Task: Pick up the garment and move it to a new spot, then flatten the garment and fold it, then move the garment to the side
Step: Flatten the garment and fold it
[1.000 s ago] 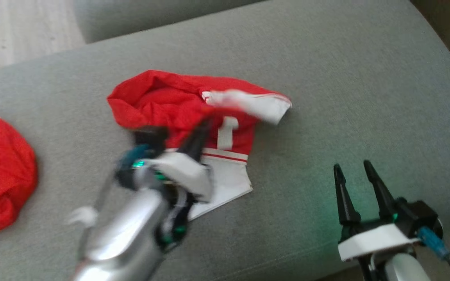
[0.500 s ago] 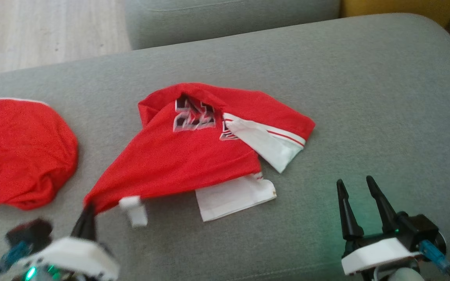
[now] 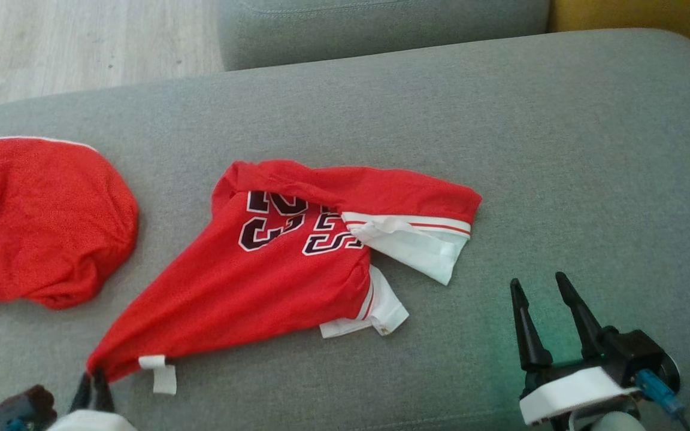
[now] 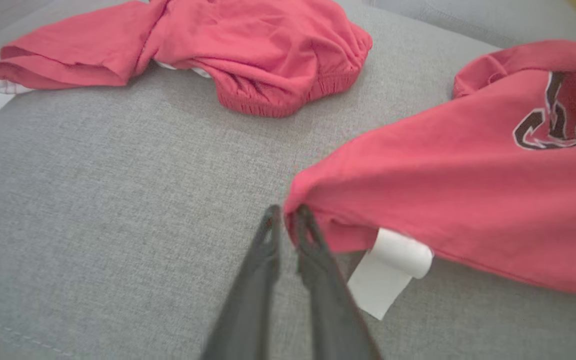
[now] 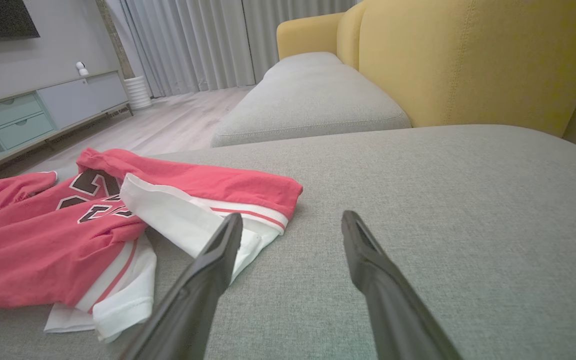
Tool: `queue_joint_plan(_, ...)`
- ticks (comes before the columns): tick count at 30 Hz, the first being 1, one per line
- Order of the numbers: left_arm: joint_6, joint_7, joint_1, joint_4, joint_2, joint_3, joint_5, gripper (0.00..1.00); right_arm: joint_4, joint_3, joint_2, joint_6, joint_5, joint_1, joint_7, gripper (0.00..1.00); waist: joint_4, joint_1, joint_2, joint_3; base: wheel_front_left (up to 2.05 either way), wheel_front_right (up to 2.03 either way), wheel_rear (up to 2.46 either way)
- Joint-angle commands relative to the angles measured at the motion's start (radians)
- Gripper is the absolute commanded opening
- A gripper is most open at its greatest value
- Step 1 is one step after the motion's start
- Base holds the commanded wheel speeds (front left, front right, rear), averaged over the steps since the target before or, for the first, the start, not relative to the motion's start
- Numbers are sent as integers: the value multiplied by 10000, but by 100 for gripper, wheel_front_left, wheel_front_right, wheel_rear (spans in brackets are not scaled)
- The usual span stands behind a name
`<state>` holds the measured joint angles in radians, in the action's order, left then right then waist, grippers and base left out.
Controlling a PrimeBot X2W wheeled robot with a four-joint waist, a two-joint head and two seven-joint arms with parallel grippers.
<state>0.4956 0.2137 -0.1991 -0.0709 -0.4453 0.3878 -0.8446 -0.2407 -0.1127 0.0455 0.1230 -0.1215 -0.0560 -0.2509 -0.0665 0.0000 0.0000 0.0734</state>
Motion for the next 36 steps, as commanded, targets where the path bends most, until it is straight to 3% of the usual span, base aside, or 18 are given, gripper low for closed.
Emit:
queue_joint_plan(1, 204, -16, 430, 149, -287, -261, 228, 100, 241, -249, 47, 77, 68, 247, -109, 100, -107, 0, 0, -61, 0, 0, 0)
queue_joint_plan(6, 1019, -439, 357, 1065, -720, 2, 822, 100, 209, -212, 47, 77, 69, 163, -109, 100, -348, 0, 0, -213, 0, 0, 0)
queue_joint_plan(11, 1201, -1087, 871, 2551, -1017, 887, 1606, 100, 192, -260, 47, 77, 33, 117, -109, 100, -524, 0, 0, -283, 0, 0, 0)
queue_joint_plan(13, 989, -1589, 1524, 3067, -991, 1656, 2087, 100, 195, -306, 47, 77, 11, 139, -109, 100, -602, 0, 0, -250, 0, 0, 0)
queue_joint_plan(17, 141, -2620, 3170, 2964, -257, 3358, 2852, 100, 179, -467, 47, 77, -37, 304, -109, 100, -869, 0, 0, -132, 0, 0, 0)
queue_joint_plan(22, -982, -3415, 4939, 1460, 1187, 4936, 3369, 100, 234, -580, 47, 77, -138, 544, -109, 100, -1328, 0, 0, 179, 0, 0, 0)
queue_joint_plan(26, -1829, -3922, 5911, -156, 1956, 5760, 3541, 100, 209, -599, 47, 77, -213, 620, -109, 100, -1675, 0, 0, 380, 0, 0, 0)
queue_joint_plan(30, -2282, -4429, 6663, -1708, 2211, 6198, 3780, 100, 202, -569, 47, 77, -288, 685, -109, 100, -1977, 0, 0, 520, 0, 0, 0)
queue_joint_plan(36, -2586, -5143, 7363, -3342, 2283, 6547, 4005, 100, 205, -525, 47, 77, -366, 706, -109, 100, -2178, 0, 0, 602, 0, 0, 0)
